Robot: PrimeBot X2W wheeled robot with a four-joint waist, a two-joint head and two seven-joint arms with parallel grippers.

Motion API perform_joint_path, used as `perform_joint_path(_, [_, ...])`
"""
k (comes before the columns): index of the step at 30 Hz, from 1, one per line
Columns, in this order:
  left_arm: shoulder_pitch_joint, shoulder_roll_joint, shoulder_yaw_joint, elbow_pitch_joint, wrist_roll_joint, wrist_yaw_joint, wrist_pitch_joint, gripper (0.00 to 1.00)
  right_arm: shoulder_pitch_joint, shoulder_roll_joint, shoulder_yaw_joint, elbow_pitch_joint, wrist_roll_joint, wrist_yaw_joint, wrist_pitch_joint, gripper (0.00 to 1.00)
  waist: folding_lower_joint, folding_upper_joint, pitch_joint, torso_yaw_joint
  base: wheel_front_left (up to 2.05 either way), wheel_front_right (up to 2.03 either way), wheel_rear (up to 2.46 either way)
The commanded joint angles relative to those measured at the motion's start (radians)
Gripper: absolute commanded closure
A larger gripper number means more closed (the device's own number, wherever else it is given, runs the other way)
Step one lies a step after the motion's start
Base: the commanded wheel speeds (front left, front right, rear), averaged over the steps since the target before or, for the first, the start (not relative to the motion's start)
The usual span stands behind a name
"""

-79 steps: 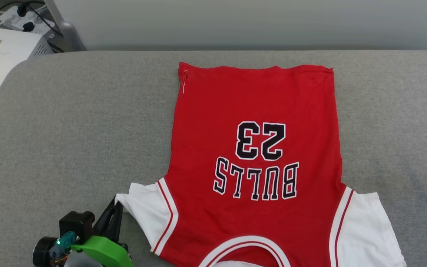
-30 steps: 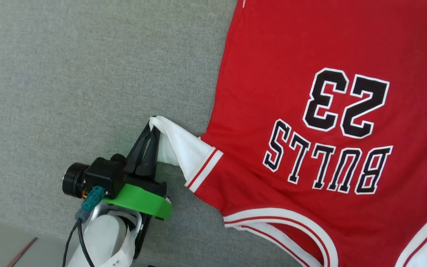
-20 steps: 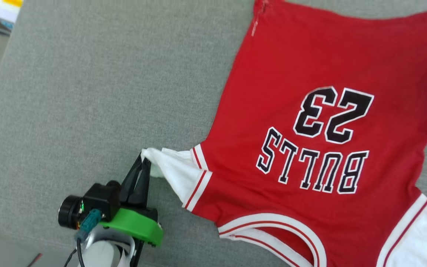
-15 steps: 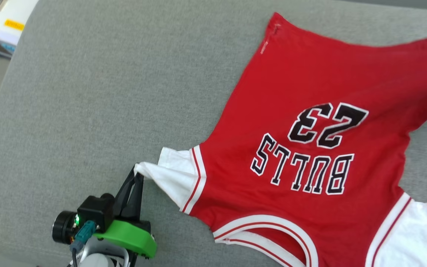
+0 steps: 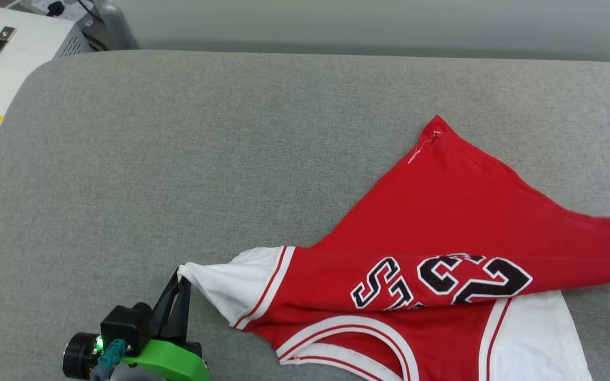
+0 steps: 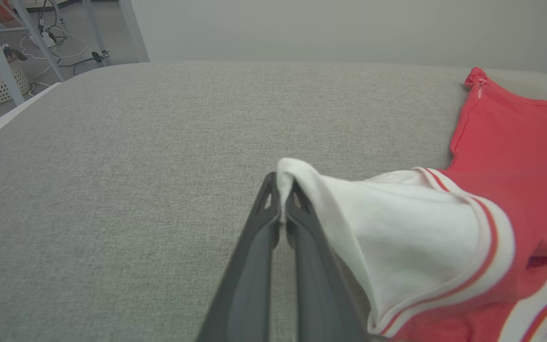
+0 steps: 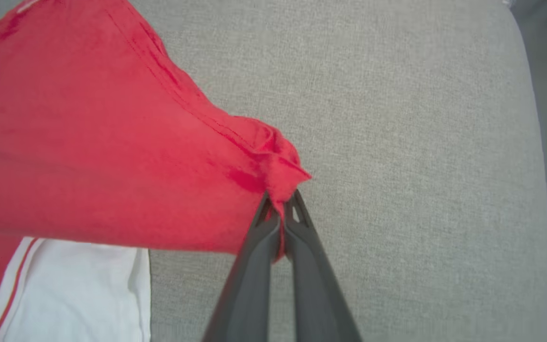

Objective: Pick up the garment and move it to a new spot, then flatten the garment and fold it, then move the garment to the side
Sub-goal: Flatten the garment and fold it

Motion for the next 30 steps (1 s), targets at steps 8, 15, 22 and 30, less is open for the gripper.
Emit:
perform_joint_path(8, [0.026, 0.005, 0.012, 0.017, -0.009, -0.004, -0.006, 1.00, 0.354, 0.190, -0.149, -0.038, 0.004, -0.001, 0.016, 1.00, 0.0001, -0.0001, -0.047, -0.022, 0.00, 0.00, 0.00])
perform_joint_path(15, [0.026, 0.003, 0.016, 0.023, -0.004, -0.009, -0.006, 1.00, 0.473, 0.340, -0.159, 0.006, -0.055, -0.001, 0.066, 1.00, 0.0001, -0.0001, -0.042, -0.017, 0.00, 0.00, 0.00])
perform_joint_path(22, [0.031, 0.001, 0.023, 0.029, 0.003, -0.008, -0.006, 1.00, 0.439, 0.366, -0.255, -0.050, -0.139, -0.001, 0.018, 0.00, 0.0001, -0.0001, -0.053, -0.026, 0.00, 0.00, 0.00])
perform_joint_path(30, [0.014, -0.007, 0.015, 0.022, 0.014, -0.013, -0.006, 1.00, 0.313, 0.309, -0.373, -0.265, -0.191, -0.001, 0.056, 0.00, 0.0001, -0.0001, -0.038, -0.008, 0.00, 0.00, 0.00])
